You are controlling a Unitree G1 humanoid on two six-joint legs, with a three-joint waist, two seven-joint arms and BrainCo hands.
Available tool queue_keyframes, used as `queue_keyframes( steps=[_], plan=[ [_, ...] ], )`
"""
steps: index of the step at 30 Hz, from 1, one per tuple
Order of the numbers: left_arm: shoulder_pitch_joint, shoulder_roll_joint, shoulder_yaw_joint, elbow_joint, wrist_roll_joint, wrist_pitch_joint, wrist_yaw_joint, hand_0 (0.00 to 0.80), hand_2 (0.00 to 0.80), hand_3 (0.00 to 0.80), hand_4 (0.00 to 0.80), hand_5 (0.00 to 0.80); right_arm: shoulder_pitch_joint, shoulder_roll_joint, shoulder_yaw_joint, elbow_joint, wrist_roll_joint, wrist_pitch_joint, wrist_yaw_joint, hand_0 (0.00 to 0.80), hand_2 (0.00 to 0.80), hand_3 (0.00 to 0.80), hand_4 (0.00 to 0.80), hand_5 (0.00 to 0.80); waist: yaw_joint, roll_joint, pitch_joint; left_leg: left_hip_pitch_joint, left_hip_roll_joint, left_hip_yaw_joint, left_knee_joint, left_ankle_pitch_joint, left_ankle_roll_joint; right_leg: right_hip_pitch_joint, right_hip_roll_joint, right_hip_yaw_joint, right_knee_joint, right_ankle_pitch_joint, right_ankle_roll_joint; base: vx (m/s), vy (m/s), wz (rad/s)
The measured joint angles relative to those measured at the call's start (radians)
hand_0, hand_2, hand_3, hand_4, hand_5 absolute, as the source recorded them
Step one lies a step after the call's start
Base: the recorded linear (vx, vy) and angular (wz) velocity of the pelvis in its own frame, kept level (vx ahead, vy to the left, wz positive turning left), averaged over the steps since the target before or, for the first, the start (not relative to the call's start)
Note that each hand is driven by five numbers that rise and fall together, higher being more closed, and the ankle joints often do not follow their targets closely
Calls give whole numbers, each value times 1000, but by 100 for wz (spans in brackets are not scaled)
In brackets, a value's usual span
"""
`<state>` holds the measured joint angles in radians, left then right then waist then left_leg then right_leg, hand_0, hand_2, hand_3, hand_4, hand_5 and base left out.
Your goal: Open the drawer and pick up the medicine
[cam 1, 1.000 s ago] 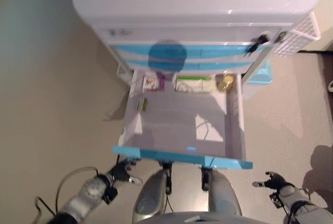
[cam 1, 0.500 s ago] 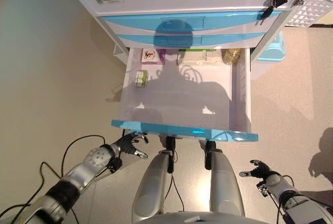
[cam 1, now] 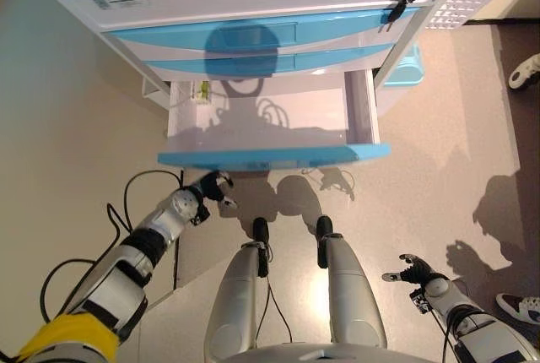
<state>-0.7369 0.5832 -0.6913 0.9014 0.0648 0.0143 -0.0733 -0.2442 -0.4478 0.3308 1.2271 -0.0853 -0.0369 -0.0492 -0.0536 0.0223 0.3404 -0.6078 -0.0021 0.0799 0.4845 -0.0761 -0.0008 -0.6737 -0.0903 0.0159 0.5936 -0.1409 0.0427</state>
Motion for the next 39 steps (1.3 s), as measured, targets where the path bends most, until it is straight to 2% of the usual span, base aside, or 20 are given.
queue_keyframes(
  steps=[3,6,8,12,18,20,21,22,23,24,25,28,29,30,31,32,33,35,37,39],
  plan=[
    [-83,38,7,3,-1,-3,28,0,0,0,0,0,10,11,19,0,0,0,9,0,0,0,0,0,-19,-15,-8,1,4,20,9,-15,3,-4,3,19,-6,4,6,16,43,-22],
    [-140,53,7,41,-1,-3,43,0,0,0,0,0,16,16,35,-1,0,-1,19,0,0,0,0,0,-16,-23,-11,-2,13,34,23,-27,5,-5,12,32,-11,7,9,13,36,-20],
    [-187,60,9,107,0,-13,79,0,0,0,0,0,15,32,42,-1,0,0,21,0,0,0,0,0,-20,-38,-19,-1,21,47,22,-31,3,-4,21,42,-25,14,10,5,14,-17],
    [-212,69,38,123,-1,-19,124,0,0,0,0,0,11,52,64,-9,0,-5,20,0,0,0,0,0,-22,-60,-32,4,32,57,24,-41,4,3,32,52,-41,23,6,25,12,-14],
    [-174,67,67,112,-6,-21,124,0,0,0,0,0,12,52,72,-10,0,-5,22,0,0,0,0,0,-15,-61,-33,39,35,58,11,-45,6,47,34,52,-71,30,9,9,0,-2],
    [-86,63,137,54,-28,-25,129,0,0,0,0,0,13,54,72,-9,0,-5,24,0,0,0,0,0,-13,-62,-35,87,34,60,-17,-45,5,94,34,52,-96,30,10,33,-31,-3],
    [-67,63,146,49,-40,-26,132,0,0,0,0,0,13,55,71,-8,-1,-5,24,0,0,0,0,0,-9,-64,-38,97,34,60,-25,-45,5,103,33,51,-101,30,10,56,-65,-1],
    [-10,60,199,20,-49,-29,136,0,0,0,0,0,13,56,71,-11,-1,-6,24,0,0,0,0,0,-12,-66,-43,114,33,59,-41,-44,5,118,32,50,-113,30,9,36,-41,-1],
    [26,61,213,6,-55,-30,136,0,0,0,0,0,14,57,70,-11,-1,-5,25,0,0,0,0,0,-8,-66,-46,126,34,58,-49,-43,5,129,31,50,-117,31,9,79,-104,0],
    [118,41,285,-29,-79,-39,137,0,0,0,0,0,21,58,69,-18,-1,-4,24,0,0,0,0,0,-9,-66,-49,160,33,56,-74,-38,3,161,30,48,-141,33,8,44,-63,1],
    [173,27,306,-29,-92,-43,137,0,0,0,0,0,27,62,65,-27,-2,-4,24,0,0,0,0,0,-4,-64,-51,179,34,51,-90,-34,2,185,27,41,-148,34,8,108,-138,13],
    [367,-69,416,-35,-176,-57,131,0,0,0,0,0,90,85,35,-28,-2,-4,23,0,0,0,0,0,17,-65,-76,284,25,25,-189,-2,-8,293,20,0,-241,43,1,94,-116,25],
    [403,-79,420,-31,-193,-59,130,0,0,0,0,0,93,88,30,-27,-2,-4,24,0,0,0,0,0,36,-60,-85,293,24,16,-213,10,-8,306,18,-11,-251,43,0,94,-118,37],
    [492,-126,490,-20,-220,-70,124,0,0,0,0,0,103,90,-4,-27,-1,-3,24,0,0,0,0,0,44,-54,-90,337,18,-3,-261,32,-12,354,16,-30,-287,51,-1,105,-106,36],
    [517,-142,499,-10,-238,-66,123,0,0,0,0,0,118,88,-14,-24,-1,-4,23,0,0,0,0,0,38,-50,-95,363,15,-7,-288,42,-13,377,17,-35,-315,57,-1,67,-71,33],
    [556,-148,486,-2,-243,-62,115,0,0,0,0,0,123,87,-17,-26,0,-6,20,0,0,0,0,0,57,-45,-105,377,18,-14,-303,45,-15,395,17,-43,-319,53,-3,147,-128,29],
    [611,-189,569,21,-251,-72,110,0,0,0,0,0,141,92,-46,-23,0,-4,19,0,0,0,0,0,66,-42,-123,426,14,-29,-357,64,-18,439,18,-57,-357,55,-4,80,-58,27],
    [689,-201,569,70,-258,-77,104,0,0,0,0,0,153,95,-53,-15,1,-6,18,0,0,0,0,0,69,-32,-155,481,17,-40,-402,74,-22,500,21,-81,-404,57,-5,129,-83,30],
    [738,-216,587,164,-255,-77,102,0,0,0,0,0,158,101,-64,1,1,-7,18,0,0,0,0,0,72,-26,-200,530,22,-49,-440,78,-25,556,27,-87,-446,61,-6,114,-80,14],
    [772,-227,589,209,-253,-75,103,0,0,0,0,0,170,107,-66,7,2,-8,17,0,0,0,0,0,72,-25,-241,553,26,-54,-459,79,-26,591,31,-93,-476,63,-7,70,-56,8]
  ],
)
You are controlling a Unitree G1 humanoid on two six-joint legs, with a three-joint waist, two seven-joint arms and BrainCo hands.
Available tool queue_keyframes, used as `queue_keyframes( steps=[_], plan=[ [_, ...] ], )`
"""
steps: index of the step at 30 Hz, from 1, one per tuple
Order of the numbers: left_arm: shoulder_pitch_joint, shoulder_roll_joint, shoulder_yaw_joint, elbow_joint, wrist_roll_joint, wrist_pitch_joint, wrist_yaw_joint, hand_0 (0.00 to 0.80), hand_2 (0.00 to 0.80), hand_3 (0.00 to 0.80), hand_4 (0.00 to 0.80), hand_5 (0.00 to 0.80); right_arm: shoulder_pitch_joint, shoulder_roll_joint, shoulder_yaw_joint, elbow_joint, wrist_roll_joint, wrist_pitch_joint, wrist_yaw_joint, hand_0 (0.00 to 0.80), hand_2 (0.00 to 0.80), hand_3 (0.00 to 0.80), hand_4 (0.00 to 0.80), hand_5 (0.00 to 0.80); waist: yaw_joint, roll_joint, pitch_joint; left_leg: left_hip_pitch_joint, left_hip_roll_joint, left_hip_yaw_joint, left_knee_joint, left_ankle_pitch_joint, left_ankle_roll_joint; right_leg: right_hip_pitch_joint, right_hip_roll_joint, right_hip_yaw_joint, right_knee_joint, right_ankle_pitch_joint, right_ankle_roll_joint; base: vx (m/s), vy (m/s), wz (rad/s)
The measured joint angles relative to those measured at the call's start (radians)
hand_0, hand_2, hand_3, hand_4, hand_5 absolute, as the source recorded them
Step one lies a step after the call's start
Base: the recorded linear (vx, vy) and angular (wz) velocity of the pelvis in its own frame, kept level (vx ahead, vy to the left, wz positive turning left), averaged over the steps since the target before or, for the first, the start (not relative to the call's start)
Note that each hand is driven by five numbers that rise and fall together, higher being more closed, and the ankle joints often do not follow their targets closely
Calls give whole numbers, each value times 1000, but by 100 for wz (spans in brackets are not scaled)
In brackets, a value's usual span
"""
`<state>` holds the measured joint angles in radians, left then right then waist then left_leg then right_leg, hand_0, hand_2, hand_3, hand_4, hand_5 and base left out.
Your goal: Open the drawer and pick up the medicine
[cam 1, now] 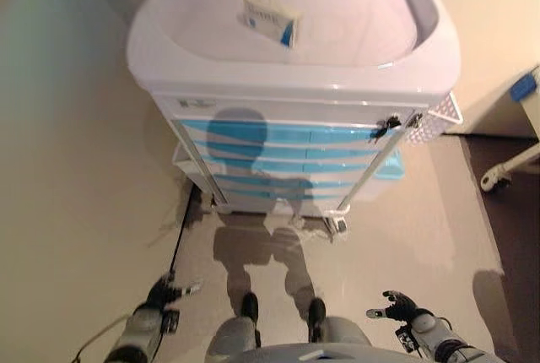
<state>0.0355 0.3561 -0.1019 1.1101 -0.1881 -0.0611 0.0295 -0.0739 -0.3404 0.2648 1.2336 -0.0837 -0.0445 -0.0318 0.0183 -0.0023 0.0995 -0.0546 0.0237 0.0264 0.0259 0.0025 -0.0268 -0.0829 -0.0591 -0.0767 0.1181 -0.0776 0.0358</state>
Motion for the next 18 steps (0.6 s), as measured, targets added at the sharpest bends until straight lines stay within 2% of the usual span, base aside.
queue_keyframes(
  steps=[6,11,18],
  plan=[
    [26,-70,-1,118,73,-1,17,0,0,0,0,0,47,46,-5,30,30,2,-2,0,0,0,0,0,1,-7,-88,68,12,-3,-51,8,-12,117,21,-23,-139,48,-5,25,-31,6],
    [24,-106,-14,132,99,3,27,0,0,0,0,0,74,70,6,32,39,1,-3,0,0,0,0,0,-2,-9,-98,81,19,-7,-63,15,-21,155,30,-32,-198,79,-11,-8,-8,2],
    [35,-153,-73,132,138,6,27,0,0,0,0,0,109,97,10,33,55,1,1,0,0,0,0,0,-3,17,-107,120,23,-7,-88,23,-28,188,37,-35,-209,83,-17,0,0,0]
  ],
)
